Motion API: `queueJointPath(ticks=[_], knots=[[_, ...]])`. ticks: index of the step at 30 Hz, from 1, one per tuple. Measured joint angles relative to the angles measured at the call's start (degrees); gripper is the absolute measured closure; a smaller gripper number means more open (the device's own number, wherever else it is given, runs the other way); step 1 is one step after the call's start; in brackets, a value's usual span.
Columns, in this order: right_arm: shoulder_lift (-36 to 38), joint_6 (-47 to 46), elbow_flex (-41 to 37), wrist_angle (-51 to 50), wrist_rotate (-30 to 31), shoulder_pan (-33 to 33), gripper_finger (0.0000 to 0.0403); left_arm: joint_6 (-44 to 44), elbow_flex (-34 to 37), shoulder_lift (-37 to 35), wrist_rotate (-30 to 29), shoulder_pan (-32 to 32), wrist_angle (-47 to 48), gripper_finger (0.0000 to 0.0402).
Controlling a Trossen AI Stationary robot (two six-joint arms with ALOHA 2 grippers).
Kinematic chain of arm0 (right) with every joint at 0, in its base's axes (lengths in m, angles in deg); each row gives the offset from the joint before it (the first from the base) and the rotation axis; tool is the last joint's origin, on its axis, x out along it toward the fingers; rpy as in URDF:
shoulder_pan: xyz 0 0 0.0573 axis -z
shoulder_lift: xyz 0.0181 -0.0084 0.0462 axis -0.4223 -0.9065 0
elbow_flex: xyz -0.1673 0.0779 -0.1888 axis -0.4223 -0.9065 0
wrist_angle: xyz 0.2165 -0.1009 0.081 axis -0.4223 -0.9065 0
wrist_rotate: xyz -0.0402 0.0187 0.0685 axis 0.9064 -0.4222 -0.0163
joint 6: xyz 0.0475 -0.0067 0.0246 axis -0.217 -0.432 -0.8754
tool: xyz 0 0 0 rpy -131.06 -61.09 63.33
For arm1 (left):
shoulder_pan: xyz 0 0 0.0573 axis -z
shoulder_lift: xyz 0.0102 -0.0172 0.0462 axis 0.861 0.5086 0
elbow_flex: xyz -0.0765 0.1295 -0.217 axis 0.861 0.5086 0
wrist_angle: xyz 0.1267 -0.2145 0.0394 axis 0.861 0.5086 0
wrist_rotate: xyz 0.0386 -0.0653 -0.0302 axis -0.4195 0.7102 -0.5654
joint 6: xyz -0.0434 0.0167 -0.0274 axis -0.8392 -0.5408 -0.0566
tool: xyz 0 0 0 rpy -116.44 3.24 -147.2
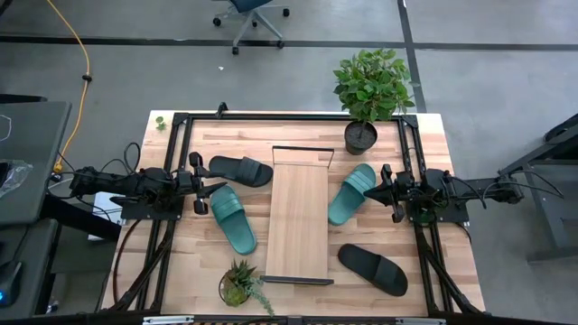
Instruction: Pick and place slides into the shelf
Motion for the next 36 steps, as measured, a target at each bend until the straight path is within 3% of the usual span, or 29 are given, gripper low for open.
queueJointPath(ticks=[16,25,30,36], knots=[[0.0,-0.9,0.0,0.2,0.6,0.0,0.0401,-6.9,0.0,0.0,0.0,0.0,0.0,0.0295],[0.0,-38.5,0.0,7.9,1.3,0.0,0.0401,-7.9,0.0,0.0,0.0,0.0,0.0,0.0295],[0.0,-50.2,0.0,8.1,6.3,0.0,0.0401,-7.9,0.0,0.0,0.0,0.0,0.0,0.0295],[0.0,-56.4,0.0,9.9,16.3,0.0,0.0401,-7.4,0.0,0.0,0.0,0.0,0.0,0.0295]])
